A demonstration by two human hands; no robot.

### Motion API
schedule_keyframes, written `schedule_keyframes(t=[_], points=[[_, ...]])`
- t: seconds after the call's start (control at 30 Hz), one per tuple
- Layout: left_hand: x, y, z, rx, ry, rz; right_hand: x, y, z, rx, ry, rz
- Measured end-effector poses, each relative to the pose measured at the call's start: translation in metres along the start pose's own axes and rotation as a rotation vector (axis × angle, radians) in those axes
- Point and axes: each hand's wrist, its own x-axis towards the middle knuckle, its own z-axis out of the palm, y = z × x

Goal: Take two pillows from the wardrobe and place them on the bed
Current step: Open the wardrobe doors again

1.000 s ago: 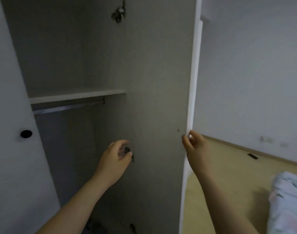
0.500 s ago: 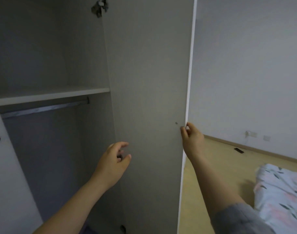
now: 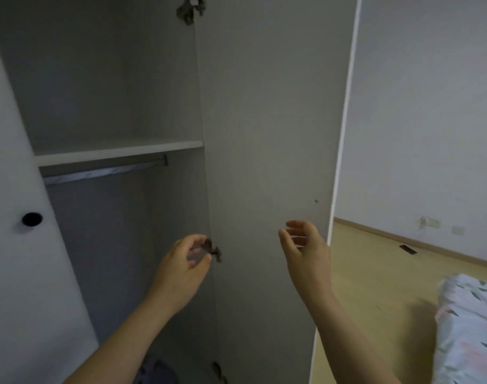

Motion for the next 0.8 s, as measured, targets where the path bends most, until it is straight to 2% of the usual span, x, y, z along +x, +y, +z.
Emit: schedule_keyframes(t=[0.17, 0.3, 0.5, 0.8], points=[[-0.004, -0.019, -0.061, 0.020, 0.153, -0.050, -0.021, -0.021, 0.068, 0.081, -0.263, -0.027], [-0.014, -0.039, -0.120, 0.138, 0.309, -0.086, -0.039, -0.034, 0.130, 0.095, -0.422, -0.043], [-0.015, -0.061, -0.182, 0.220, 0.454, -0.145, -0.056, -0.054, 0.197, 0.156, -0.561, -0.066], [0.018, -0.071, -0.192, 0.247, 0.549, -0.168, -0.045, -0.061, 0.234, 0.224, -0.695, -0.126]])
